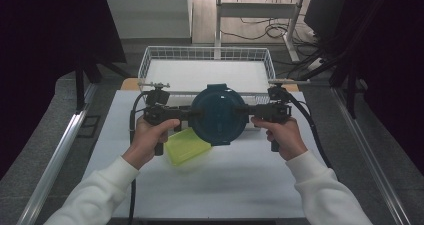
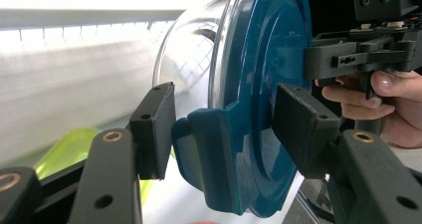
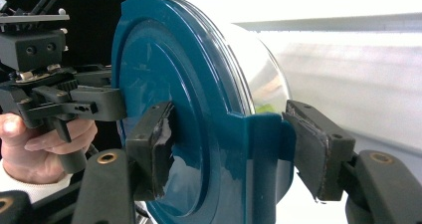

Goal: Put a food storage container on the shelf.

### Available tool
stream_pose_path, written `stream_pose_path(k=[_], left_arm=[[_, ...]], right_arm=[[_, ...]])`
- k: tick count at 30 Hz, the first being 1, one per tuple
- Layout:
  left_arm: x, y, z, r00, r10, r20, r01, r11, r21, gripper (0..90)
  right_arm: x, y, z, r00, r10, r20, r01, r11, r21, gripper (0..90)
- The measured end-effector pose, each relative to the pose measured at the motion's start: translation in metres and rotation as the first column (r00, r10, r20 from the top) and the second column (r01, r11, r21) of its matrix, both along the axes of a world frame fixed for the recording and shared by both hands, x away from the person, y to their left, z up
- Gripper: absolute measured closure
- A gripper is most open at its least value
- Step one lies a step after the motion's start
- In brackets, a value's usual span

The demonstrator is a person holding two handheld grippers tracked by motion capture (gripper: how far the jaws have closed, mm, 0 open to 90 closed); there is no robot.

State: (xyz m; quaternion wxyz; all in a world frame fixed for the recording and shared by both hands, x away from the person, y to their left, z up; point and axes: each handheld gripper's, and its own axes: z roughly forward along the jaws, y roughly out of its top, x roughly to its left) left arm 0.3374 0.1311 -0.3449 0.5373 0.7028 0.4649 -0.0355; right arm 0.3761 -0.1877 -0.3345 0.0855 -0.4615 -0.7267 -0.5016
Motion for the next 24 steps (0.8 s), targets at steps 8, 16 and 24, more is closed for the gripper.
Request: stream_pose_path(k=[8,16,24], left_arm=[[0.018,0.005,0.020,0.9998,0.003,0.019,-0.003,0.9999,-0.017,44.1],[0.032,0.006,0.037,0.9995,0.000,0.031,0.000,1.0000,-0.009,44.1],[0.045,0.006,0.048,0.9993,0.002,0.038,-0.001,1.0000,-0.010,44.4]], right_arm=[[0.019,0.004,0.022,0.9998,0.005,0.019,-0.005,1.0000,-0.006,37.4],[0.033,0.005,0.040,0.9990,0.004,0.045,-0.004,1.0000,0.003,37.4],[0.043,0.004,0.046,0.9990,-0.009,0.044,0.007,0.9996,0.027,37.5]])
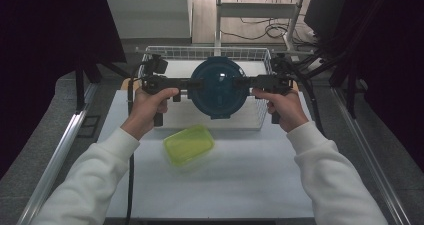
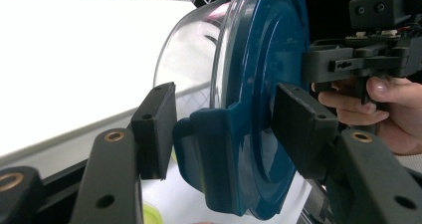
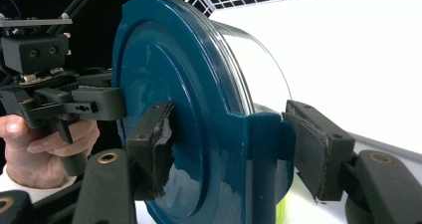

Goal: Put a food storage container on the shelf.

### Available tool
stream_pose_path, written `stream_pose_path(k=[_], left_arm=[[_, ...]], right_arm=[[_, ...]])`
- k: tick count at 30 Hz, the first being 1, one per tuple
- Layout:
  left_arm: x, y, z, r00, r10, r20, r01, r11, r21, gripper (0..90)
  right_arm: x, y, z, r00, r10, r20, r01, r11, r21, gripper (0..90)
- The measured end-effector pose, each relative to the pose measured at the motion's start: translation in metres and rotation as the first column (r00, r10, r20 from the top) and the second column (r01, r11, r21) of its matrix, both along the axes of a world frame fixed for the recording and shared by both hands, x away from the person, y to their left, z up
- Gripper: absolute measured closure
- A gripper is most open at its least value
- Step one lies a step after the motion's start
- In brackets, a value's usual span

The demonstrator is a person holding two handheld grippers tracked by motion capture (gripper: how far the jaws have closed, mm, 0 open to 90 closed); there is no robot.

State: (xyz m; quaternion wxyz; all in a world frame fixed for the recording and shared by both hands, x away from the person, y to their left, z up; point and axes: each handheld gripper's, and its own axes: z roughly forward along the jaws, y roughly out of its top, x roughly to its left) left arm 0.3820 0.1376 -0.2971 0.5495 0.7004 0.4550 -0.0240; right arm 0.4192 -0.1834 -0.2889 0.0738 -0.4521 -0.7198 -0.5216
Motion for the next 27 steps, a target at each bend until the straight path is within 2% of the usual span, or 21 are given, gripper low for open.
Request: stream_pose_path(k=[3,9,16,19,22,27], left_arm=[[0.005,0.000,0.002,1.0000,-0.008,0.002,0.008,1.0000,0.006,44.4],[0.022,0.004,0.008,1.0000,-0.007,-0.005,0.007,0.9999,-0.007,44.4],[0.043,0.010,0.023,1.0000,0.008,-0.002,-0.008,0.9998,-0.019,44.4],[0.050,0.013,0.027,0.9999,0.011,0.009,-0.011,0.9997,-0.022,43.8],[0.054,0.015,0.026,0.9999,0.014,0.004,-0.014,0.9994,-0.032,43.5],[0.067,0.015,0.016,0.9995,0.021,-0.022,-0.022,0.9989,-0.042,43.6]], right_arm=[[0.003,0.000,0.001,1.0000,-0.002,-0.006,0.002,1.0000,0.005,37.5],[0.016,0.002,0.008,0.9999,-0.009,-0.009,0.009,0.9999,0.003,37.7],[0.039,0.008,0.021,0.9999,-0.015,-0.008,0.015,0.9998,0.011,37.9],[0.043,0.012,0.028,0.9996,-0.027,0.004,0.027,0.9996,0.006,37.8],[0.048,0.016,0.032,0.9995,-0.027,0.013,0.027,0.9996,-0.009,37.8],[0.060,0.017,0.027,0.9995,-0.032,-0.004,0.032,0.9994,-0.013,37.8]])
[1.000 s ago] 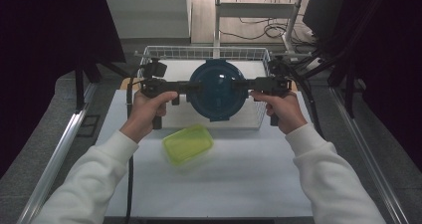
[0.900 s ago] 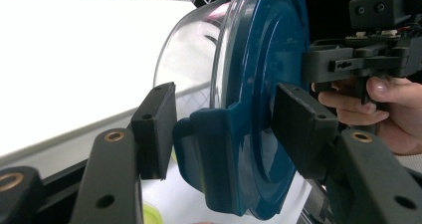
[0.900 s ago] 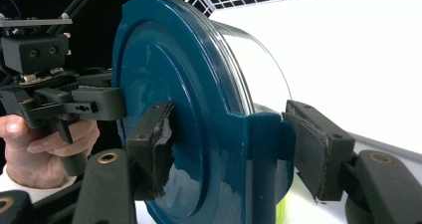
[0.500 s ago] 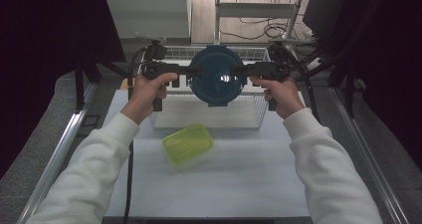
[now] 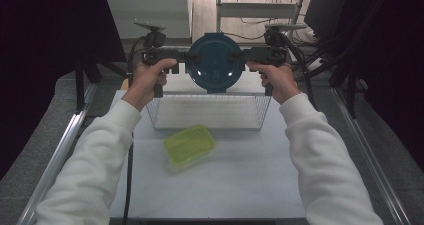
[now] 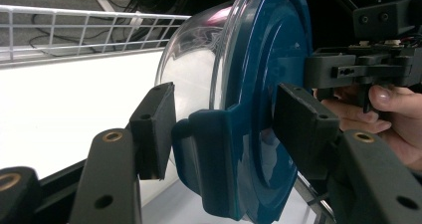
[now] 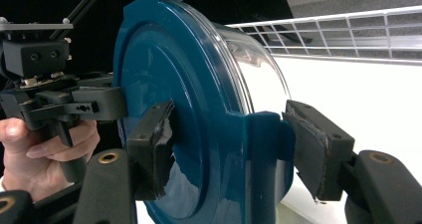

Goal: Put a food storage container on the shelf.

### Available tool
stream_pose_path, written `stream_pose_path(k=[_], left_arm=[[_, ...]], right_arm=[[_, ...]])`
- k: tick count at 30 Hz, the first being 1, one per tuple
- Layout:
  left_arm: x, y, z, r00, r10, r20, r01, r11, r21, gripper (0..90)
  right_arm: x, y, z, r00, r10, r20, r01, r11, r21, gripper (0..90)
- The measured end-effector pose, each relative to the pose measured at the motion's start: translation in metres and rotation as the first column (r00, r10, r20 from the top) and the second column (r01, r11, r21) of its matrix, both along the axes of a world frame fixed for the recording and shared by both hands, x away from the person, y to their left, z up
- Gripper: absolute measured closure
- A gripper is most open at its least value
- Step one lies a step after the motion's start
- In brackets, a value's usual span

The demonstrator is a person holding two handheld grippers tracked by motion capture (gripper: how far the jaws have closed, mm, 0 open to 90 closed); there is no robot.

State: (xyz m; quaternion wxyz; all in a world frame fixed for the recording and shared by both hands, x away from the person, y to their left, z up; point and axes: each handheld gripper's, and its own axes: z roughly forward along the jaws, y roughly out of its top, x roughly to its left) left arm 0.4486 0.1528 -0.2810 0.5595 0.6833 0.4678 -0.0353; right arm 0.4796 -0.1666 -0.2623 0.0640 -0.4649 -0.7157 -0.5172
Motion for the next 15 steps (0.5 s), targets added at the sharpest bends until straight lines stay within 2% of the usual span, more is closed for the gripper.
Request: stream_pose_path(k=[3,12,15], left_arm=[[0.011,0.002,-0.008,0.9999,-0.001,-0.016,0.001,1.0000,-0.010,43.6],[0.027,0.004,-0.025,0.9984,-0.012,-0.056,0.012,0.9999,-0.001,42.7],[0.033,0.007,-0.031,0.9971,-0.014,-0.075,0.011,0.9994,-0.031,42.9]], right_arm=[[0.012,0.000,-0.007,0.9995,-0.017,-0.028,0.017,0.9998,0.012,37.8],[0.026,0.004,-0.022,0.9966,-0.024,-0.078,0.024,0.9997,-0.003,37.7],[0.030,0.003,-0.029,0.9944,-0.035,-0.100,0.036,0.9993,0.013,38.9]])
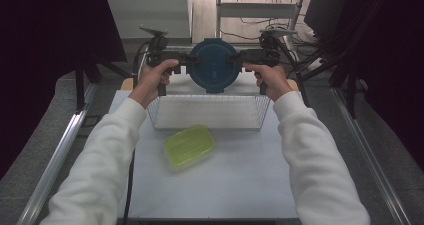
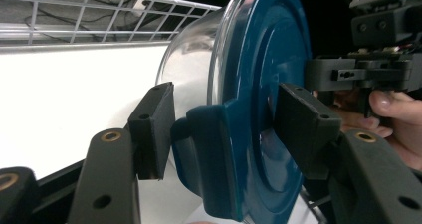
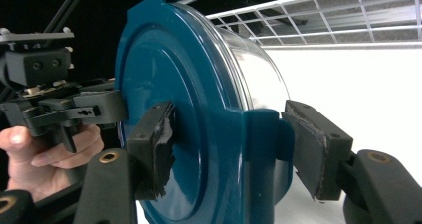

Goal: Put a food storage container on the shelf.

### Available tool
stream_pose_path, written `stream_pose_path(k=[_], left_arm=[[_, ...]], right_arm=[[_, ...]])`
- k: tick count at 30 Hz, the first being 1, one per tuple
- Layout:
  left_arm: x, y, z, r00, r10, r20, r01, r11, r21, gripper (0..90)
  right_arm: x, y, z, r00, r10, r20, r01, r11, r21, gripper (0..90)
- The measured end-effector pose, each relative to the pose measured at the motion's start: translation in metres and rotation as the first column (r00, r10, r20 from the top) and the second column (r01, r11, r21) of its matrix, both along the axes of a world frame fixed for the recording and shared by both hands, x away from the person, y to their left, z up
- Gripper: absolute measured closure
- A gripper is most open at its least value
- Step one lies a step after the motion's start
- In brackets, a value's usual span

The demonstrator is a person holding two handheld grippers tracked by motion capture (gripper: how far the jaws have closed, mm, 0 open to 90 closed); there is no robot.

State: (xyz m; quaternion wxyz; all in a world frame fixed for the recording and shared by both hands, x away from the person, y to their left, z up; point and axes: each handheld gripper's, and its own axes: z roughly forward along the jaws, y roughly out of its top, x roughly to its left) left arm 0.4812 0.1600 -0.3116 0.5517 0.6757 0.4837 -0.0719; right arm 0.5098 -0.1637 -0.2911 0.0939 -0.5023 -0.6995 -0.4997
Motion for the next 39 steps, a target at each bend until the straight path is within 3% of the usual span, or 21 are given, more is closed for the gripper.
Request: stream_pose_path(k=[9,13,18,21,29,31,32,33,34,37,39], left_arm=[[0.009,-0.002,-0.007,0.9992,0.031,-0.024,-0.032,0.9995,-0.005,39.6],[0.015,-0.001,-0.012,0.9963,0.051,-0.069,-0.054,0.9981,-0.031,39.2],[0.019,-0.001,-0.016,0.9931,0.070,-0.094,-0.075,0.9963,-0.042,38.9],[0.024,0.000,-0.021,0.9893,0.076,-0.125,-0.085,0.9939,-0.070,38.6],[0.025,-0.001,-0.022,0.9912,0.079,-0.106,-0.087,0.9938,-0.069,38.3],[0.023,-0.003,-0.020,0.9926,0.101,-0.068,-0.104,0.9938,-0.041,37.1],[0.023,-0.003,-0.020,0.9926,0.101,-0.068,-0.104,0.9938,-0.041,34.6],[0.018,-0.006,-0.016,0.9904,0.138,-0.005,-0.138,0.9902,0.018,31.9],[0.016,-0.007,-0.014,0.9903,0.138,0.015,-0.138,0.9898,0.033,29.3],[0.012,-0.008,-0.012,0.9903,0.135,0.034,-0.136,0.9897,0.045,23.6],[0.009,-0.007,-0.009,0.9888,0.140,0.050,-0.143,0.9878,0.061,21.4]], right_arm=[[0.009,0.001,-0.011,0.9971,-0.049,-0.059,0.051,0.9975,0.048,38.8],[0.013,0.001,-0.018,0.9916,-0.063,-0.113,0.071,0.9954,0.065,38.2],[0.016,0.000,-0.023,0.9880,-0.074,-0.135,0.085,0.9933,0.078,37.6],[0.019,0.001,-0.026,0.9851,-0.087,-0.148,0.101,0.9913,0.085,37.3],[0.019,0.001,-0.026,0.9846,-0.094,-0.147,0.107,0.9907,0.084,36.4],[0.017,0.003,-0.026,0.9873,-0.099,-0.124,0.109,0.9915,0.072,33.4],[0.015,0.005,-0.025,0.9896,-0.114,-0.088,0.119,0.9915,0.054,28.1],[0.012,0.006,-0.024,0.9895,-0.129,-0.064,0.131,0.9909,0.029,22.8],[0.011,0.006,-0.023,0.9902,-0.134,-0.038,0.135,0.9907,0.017,20.0],[0.009,0.006,-0.022,0.9925,-0.120,-0.022,0.120,0.9924,0.025,15.8],[0.005,0.008,-0.020,0.9930,-0.118,0.007,0.118,0.9930,0.004,13.5]])
